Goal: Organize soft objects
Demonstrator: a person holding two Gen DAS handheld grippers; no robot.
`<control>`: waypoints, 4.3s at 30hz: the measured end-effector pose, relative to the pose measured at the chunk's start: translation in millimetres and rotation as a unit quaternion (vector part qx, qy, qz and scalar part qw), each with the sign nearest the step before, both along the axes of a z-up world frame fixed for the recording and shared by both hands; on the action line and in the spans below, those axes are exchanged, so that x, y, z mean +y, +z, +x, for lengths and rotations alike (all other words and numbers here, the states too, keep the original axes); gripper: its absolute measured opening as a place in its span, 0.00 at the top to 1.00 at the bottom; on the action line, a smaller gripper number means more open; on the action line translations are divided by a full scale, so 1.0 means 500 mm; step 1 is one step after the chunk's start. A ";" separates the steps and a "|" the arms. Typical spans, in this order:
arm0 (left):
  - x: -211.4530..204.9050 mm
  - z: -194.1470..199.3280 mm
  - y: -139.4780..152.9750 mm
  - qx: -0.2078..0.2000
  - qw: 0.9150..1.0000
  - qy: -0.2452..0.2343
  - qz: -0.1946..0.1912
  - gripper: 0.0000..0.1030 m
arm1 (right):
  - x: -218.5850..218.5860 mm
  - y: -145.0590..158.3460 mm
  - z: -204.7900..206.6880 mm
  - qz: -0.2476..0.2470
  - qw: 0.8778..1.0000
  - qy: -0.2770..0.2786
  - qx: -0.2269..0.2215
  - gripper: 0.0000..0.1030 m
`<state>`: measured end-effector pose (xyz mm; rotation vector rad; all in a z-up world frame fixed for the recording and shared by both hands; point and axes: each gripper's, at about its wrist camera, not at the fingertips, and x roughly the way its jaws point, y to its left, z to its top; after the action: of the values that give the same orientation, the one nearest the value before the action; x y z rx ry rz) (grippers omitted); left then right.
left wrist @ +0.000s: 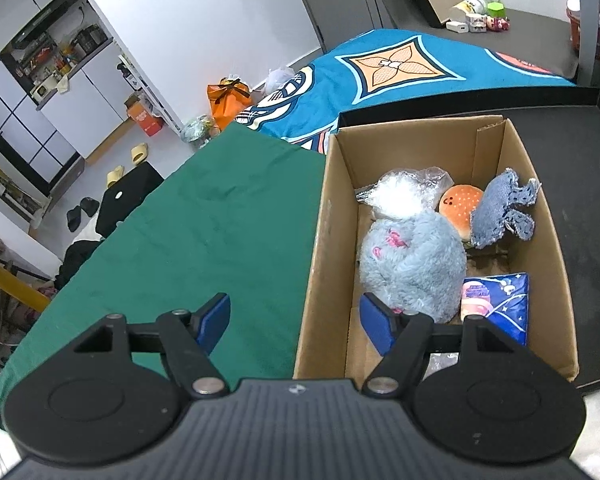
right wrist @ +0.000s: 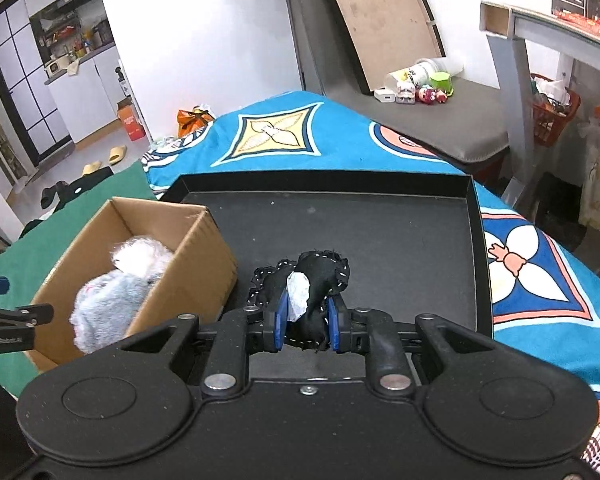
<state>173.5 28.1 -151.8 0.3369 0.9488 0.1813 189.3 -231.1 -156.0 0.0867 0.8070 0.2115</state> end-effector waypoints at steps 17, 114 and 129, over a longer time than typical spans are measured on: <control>0.033 -0.010 0.011 -0.003 0.998 0.002 -0.069 0.37 | 0.084 0.088 -0.027 0.021 0.999 0.039 -0.029 0.79; 0.020 -0.166 0.289 -0.056 0.985 -0.033 -0.161 0.06 | -0.041 0.245 -0.214 0.056 0.994 -0.089 -0.004 0.00; 0.033 -0.231 0.338 -0.089 0.982 -0.031 -0.162 0.03 | -0.050 0.268 -0.271 0.044 0.995 -0.089 -0.007 0.00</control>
<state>58.2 44.8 17.3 0.0476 0.7737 -0.0021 53.9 -256.2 -22.0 0.2391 0.7704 0.0787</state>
